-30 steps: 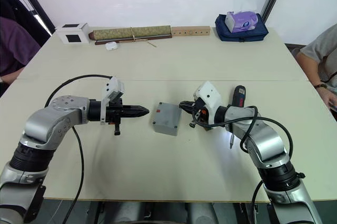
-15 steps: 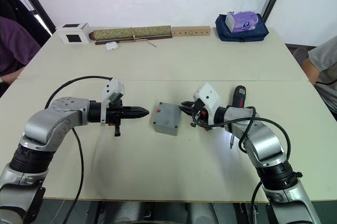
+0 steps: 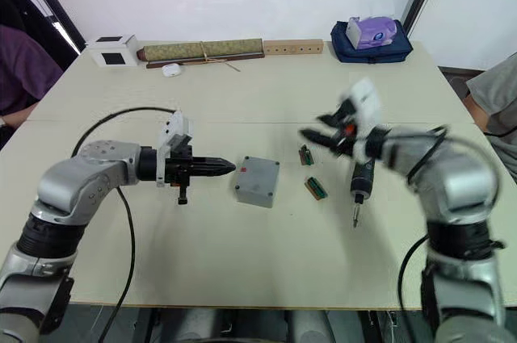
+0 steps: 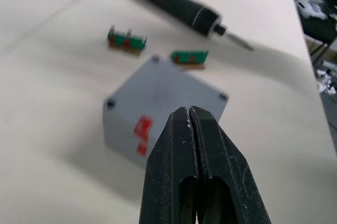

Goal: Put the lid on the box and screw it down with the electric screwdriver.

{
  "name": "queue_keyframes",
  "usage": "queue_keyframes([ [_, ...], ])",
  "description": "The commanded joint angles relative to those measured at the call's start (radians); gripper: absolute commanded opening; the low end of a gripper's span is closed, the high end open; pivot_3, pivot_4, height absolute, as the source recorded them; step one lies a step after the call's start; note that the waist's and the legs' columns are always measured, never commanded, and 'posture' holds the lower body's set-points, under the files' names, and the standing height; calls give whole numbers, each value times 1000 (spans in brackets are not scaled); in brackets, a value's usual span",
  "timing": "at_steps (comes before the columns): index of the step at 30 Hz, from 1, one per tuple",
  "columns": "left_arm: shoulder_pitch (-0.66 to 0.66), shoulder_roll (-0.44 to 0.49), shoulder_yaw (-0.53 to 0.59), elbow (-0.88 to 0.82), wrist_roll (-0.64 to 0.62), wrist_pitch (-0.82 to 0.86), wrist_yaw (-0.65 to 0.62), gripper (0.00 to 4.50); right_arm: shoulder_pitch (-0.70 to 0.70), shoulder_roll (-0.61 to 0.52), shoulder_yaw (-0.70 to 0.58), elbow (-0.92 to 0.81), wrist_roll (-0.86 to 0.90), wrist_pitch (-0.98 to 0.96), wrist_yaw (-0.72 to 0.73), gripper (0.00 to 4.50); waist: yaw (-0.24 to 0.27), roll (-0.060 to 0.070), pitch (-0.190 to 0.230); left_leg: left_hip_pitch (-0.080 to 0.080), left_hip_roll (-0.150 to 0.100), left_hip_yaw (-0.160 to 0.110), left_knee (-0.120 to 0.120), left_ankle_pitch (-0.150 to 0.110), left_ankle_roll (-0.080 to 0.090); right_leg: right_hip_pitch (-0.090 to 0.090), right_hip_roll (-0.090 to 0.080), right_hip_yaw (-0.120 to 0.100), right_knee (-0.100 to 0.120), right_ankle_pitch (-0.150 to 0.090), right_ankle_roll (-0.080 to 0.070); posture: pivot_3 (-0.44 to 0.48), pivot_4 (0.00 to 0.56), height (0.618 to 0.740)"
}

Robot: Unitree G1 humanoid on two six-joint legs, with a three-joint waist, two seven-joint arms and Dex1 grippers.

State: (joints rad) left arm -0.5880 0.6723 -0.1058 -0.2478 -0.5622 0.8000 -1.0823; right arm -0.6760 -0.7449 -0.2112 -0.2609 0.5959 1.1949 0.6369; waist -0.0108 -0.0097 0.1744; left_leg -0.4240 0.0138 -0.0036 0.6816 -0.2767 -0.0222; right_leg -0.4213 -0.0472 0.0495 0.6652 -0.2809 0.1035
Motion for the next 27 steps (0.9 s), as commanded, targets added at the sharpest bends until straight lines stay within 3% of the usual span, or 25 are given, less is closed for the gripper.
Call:
queue_keyframes([
  [1, -52, 1, -16, -28, -14, -34, -46, 0, -84, -82, -30, 81, 25, 196, -20, 2933, 0, -1, 0, 0, -1, 0, 0, 0, 0, 0, 0, 0, -1, 0, 0, 0, 150, 740],
  [6, -98, -18, -62, -25, 5, -96, -103, 0, -213, -184, 99, 320, -22, 414, -71, 4430, -6, 0, 0, 0, -1, 3, 0, 0, 0, -1, 0, 2, 0, 0, 0, 0, 150, 740],
  [10, -92, -13, -92, -28, 39, -154, -125, 0, -338, -251, 336, 610, 60, 420, -113, 4469, -11, 1, 0, 0, -1, 4, -1, 0, 0, -2, 1, 3, -1, 0, 0, 0, 150, 740],
  [13, -72, -12, -94, -41, 54, -172, -112, 0, -422, -253, 457, 728, 76, 420, -111, 4469, -12, 1, 0, 0, -1, 5, -1, 0, 0, -3, 1, 3, -1, 0, 0, 0, 150, 740],
  [21, -18, -10, -78, -115, 47, -147, -48, 0, -458, -233, 625, 827, 115, 420, -37, 4469, -3, 1, 0, -1, -1, 4, -1, 0, 1, -3, 1, 3, -1, 0, 0, 0, 150, 740],
  [27, 19, 20, -58, -164, 32, -117, -14, 0, -441, -175, 649, 859, 48, 420, -36, 4469, -7, 1, 0, -1, -1, 4, -1, 0, 1, -3, 1, 3, 0, 0, 0, 0, 150, 740],
])
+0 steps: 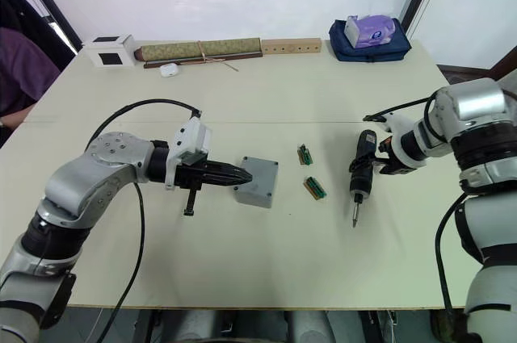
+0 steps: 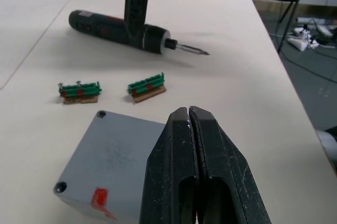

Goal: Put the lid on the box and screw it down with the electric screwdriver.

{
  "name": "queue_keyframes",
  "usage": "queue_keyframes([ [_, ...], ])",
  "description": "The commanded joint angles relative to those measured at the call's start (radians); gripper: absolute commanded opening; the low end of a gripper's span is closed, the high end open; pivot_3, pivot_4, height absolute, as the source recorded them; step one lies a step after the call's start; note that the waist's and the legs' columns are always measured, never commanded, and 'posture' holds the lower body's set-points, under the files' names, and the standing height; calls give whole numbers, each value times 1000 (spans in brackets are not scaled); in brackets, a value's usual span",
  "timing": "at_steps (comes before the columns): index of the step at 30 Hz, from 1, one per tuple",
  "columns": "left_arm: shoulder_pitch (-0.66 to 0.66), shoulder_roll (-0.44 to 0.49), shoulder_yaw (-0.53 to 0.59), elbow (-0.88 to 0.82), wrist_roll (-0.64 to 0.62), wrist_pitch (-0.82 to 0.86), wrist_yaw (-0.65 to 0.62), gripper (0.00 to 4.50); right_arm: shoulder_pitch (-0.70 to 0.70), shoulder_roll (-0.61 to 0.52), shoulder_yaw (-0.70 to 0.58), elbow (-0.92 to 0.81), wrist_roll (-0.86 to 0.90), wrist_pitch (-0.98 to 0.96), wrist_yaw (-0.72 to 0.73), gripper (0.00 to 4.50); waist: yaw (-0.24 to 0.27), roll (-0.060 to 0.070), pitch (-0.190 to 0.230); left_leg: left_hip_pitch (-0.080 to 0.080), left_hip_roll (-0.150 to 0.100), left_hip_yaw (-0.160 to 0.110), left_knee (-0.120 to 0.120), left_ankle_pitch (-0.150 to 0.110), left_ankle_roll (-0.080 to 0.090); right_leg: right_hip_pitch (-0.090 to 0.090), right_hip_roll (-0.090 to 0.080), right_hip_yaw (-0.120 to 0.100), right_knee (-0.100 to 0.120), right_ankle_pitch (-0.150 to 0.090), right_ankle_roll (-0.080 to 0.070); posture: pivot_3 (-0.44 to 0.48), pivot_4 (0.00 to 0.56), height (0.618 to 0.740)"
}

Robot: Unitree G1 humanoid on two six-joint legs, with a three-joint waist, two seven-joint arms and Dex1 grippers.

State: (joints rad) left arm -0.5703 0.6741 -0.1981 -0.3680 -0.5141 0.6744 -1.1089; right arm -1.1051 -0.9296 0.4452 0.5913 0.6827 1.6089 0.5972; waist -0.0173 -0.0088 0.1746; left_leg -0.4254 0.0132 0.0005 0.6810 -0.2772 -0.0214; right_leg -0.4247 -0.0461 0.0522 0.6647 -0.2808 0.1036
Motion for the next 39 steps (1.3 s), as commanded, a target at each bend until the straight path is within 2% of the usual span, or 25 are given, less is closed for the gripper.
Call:
queue_keyframes([
  [1, 4, 20, 36, -45, -15, 9, 16, 0, -8, 16, -6, 0, -54, 6, 7, 4469, 0, 0, 0, 0, 0, 0, 0, 0, 0, 0, 0, 0, 0, 0, 0, 0, 150, 740],
  [5, 13, 25, 50, -58, -25, 25, 33, 0, -2, 45, 11, -5, -75, 6, 30, 4469, 0, 0, 0, 0, 0, 0, 0, 0, 0, 0, 0, 0, 0, 0, 0, 0, 150, 740],
  [7, 24, 29, 54, -67, -30, 32, 40, 0, 31, 50, 41, -56, -75, 6, 46, 3926, -1, -1, -1, 0, 0, 0, 0, 0, 0, 0, 0, 0, 0, 0, 0, 0, 150, 740],
  [13, 35, 43, 49, -80, -34, 33, 42, 0, 54, 102, -26, -26, -134, 5, 35, 1991, -6, -6, -4, 1, 1, 0, 0, 0, 0, 1, 2, 0, 0, 0, 0, 0, 150, 740],
  [14, 32, 46, 49, -77, -35, 32, 38, 0, 58, 105, -34, -24, -133, 6, 32, 1914, -6, -7, -4, 1, 1, -1, 0, 0, 0, 1, 2, 0, 0, 0, 0, 0, 150, 740],
  [17, 19, 50, 50, -54, -36, 25, 24, 0, 64, 112, -91, -41, -156, 4, 17, 1896, -6, -8, -5, 3, 1, 0, 0, 0, 0, 3, 2, 0, 0, 0, 0, 0, 150, 740],
  [21, -6, 54, 47, 7, -21, 4, -2, 0, -4, 121, -217, -64, -213, -155, -7, 1836, -17, -7, -4, 4, 1, 0, 0, 0, 0, 3, 2, 0, 0, 0, -1, 0, 150, 740],
  [23, -21, 58, 35, 48, 5, -17, -13, 0, -45, 127, -293, -106, -215, -249, -1, 1836, -27, -4, -2, 4, 1, 1, 0, 0, 0, 3, 1, 0, 1, 1, -1, 0, 150, 740],
  [26, -33, 70, 5, 101, 73, -70, -15, 0, -21, 119, -377, -237, -213, -351, -7, 1836, -27, 3, 2, 0, 1, 2, -1, 0, 0, -2, 1, 1, 1, 1, -1, 0, 150, 740],
  [28, -39, 68, -3, 132, 105, -93, -10, 0, 26, 134, -475, -366, -191, -430, -28, 1836, -24, 3, 2, -1, 1, 0, -4, 0, 0, -4, 2, 0, 1, 0, -1, 0, 150, 740],
  [30, -42, 43, 19, 148, 80, -69, 5, 0, 172, 262, -711, -687, -44, -526, -59, 1836, -18, 2, 1, -2, 1, 0, -6, 0, 0, -5, 2, 0, 0, 0, -2, 0, 150, 740],
  [31, -41, 36, 18, 159, 79, -67, 4, 0, 259, 359, -797, -847, 30, -593, -89, 1836, -17, 2, 1, -3, 3, -2, -6, 0, 0, -4, 2, -1, 0, 0, -2, 0, 150, 740],
  [32, -43, 29, 9, 177, 86, -72, 1, 0, 342, 439, -830, -972, 78, -626, -117, 1836, -17, 1, 0, -3, 3, -2, -7, 0, 0, -4, 1, -1, 0, 0, -2, 0, 150, 740],
  [35, -60, 9, -11, 235, 118, -106, -9, 0, 468, 579, -791, -1155, 241, -642, -106, 1836, -9, 2, 1, -3, 3, -3, -7, 0, 0, -3, 1, -2, 1, 0, -2, 0, 150, 740],
  [39, -99, -42, -25, 271, 121, -103, -7, 0, 553, 675, -624, -1165, 52, -787, -197, 1836, 0, 1, 0, -2, 1, -2, 1, 0, -1, -1, -1, -1, 1, 2, 1, 0, 150, 740],
])
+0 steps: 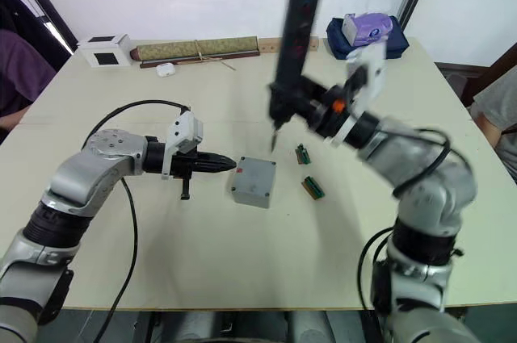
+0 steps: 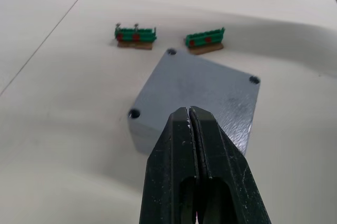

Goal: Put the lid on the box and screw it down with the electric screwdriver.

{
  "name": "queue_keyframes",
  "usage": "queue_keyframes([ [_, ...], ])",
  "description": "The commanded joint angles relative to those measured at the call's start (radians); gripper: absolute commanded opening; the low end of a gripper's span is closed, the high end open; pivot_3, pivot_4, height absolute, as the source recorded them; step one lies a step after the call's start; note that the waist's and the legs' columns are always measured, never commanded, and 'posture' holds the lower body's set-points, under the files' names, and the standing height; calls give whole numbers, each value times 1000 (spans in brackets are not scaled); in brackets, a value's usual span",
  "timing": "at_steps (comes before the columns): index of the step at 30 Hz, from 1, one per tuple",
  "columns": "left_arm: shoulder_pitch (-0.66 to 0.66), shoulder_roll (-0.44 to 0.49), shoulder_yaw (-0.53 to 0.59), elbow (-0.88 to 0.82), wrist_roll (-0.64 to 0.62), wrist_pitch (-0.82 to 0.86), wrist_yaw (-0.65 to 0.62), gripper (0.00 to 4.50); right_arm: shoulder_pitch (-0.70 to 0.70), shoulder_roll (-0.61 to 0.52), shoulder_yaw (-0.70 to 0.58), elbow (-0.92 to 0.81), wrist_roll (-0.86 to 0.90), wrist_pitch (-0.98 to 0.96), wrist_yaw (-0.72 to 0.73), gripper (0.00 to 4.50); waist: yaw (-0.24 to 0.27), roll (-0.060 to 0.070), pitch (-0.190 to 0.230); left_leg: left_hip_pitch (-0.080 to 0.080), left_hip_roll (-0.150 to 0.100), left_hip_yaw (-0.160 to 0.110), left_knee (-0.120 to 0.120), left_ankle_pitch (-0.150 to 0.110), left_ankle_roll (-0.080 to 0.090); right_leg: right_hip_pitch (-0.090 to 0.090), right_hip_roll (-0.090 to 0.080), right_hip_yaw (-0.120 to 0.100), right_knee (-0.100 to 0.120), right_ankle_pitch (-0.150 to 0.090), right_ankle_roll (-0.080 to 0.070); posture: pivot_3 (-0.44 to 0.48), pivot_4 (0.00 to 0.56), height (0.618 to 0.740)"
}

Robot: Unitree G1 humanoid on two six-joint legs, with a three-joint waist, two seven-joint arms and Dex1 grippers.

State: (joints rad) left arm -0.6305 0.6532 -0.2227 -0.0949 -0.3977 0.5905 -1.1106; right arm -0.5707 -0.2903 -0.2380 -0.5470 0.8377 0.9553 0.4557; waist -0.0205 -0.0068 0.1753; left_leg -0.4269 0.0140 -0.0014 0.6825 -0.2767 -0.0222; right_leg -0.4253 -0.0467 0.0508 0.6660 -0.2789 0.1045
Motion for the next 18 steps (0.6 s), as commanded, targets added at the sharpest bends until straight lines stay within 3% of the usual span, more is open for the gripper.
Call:
queue_keyframes([
  [1, -41, -26, -4, 3, 9, -22, -9, 0, 30, 42, 74, -20, -118, -159, -59, 1836, 6, -1, 0, 1, -1, 0, 0, 0, 0, 2, 0, 0, 0, 1, 0, 0, 150, 740],
  [11, -33, -61, -57, 20, 67, -48, -18, 0, 100, 24, 203, 37, -331, -368, -69, 1836, 1, -1, 0, 1, -1, 0, -1, 0, 0, 0, 2, 0, -1, 0, -1, 0, 150, 740],
  [18, -7, -95, -113, 59, 135, -92, -6, 0, 132, 19, 226, 64, -361, -410, -54, 1836, 3, -1, 0, 1, -1, 0, 0, 0, -1, 1, 2, 0, 0, 0, -1, 0, 150, 740],
])
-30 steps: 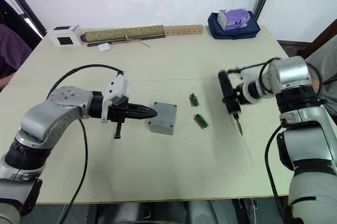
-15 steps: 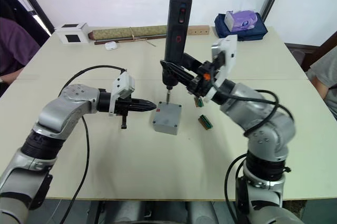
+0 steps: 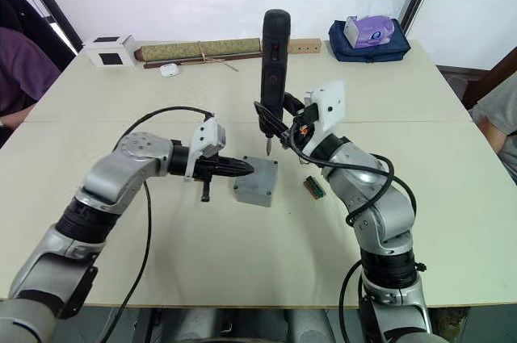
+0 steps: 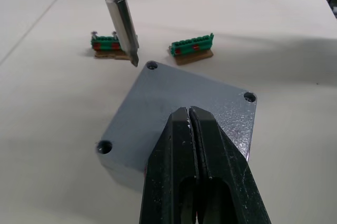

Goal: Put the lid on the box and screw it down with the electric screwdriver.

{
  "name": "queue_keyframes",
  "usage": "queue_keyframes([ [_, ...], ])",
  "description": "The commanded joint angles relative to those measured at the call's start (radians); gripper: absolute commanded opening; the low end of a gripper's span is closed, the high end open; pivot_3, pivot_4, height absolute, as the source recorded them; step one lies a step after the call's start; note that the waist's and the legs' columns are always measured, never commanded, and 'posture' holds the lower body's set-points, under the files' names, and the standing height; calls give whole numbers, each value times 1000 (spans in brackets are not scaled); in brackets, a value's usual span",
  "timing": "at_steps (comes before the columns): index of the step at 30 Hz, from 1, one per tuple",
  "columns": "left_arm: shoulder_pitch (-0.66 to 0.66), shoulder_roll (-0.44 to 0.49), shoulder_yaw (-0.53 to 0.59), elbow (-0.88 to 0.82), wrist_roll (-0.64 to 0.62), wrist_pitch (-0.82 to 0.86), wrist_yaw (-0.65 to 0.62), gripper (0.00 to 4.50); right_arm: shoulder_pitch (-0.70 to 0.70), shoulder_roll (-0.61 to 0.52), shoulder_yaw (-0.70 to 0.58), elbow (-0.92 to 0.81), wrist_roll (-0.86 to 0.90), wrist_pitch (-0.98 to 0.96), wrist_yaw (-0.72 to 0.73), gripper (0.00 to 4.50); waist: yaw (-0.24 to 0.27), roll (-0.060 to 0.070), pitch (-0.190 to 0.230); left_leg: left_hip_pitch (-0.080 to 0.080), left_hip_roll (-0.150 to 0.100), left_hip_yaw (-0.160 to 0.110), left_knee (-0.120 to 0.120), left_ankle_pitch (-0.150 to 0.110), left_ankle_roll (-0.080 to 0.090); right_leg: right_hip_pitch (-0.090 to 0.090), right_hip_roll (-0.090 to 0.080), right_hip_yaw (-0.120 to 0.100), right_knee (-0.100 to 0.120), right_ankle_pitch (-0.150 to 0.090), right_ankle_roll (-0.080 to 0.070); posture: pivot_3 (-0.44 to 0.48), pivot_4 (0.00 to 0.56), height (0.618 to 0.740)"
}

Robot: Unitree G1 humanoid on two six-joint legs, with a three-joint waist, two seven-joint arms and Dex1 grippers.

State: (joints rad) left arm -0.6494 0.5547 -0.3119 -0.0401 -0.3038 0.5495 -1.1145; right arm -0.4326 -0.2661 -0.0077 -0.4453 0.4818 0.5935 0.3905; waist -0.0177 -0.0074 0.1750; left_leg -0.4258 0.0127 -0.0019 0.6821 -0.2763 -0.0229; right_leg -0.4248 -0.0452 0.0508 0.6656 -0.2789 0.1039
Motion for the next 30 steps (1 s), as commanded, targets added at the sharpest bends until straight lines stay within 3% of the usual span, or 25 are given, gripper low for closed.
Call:
queue_keyframes([
  [1, 15, 1, -28, 10, 48, -61, -4, 0, -3, -5, -1, -36, -9, -52, 13, 1836, 0, 0, 0, 0, 0, 0, 0, 0, 0, 0, 0, 0, 0, 0, 0, 0, 150, 740],
  [30, 20, 1, -8, 37, 47, -56, -15, 0, 62, -60, 1, -34, -33, -69, 25, 1836, 2, 0, 0, 3, 0, 0, 0, 0, 0, 4, 0, 0, 0, 0, 0, 0, 150, 740],
])
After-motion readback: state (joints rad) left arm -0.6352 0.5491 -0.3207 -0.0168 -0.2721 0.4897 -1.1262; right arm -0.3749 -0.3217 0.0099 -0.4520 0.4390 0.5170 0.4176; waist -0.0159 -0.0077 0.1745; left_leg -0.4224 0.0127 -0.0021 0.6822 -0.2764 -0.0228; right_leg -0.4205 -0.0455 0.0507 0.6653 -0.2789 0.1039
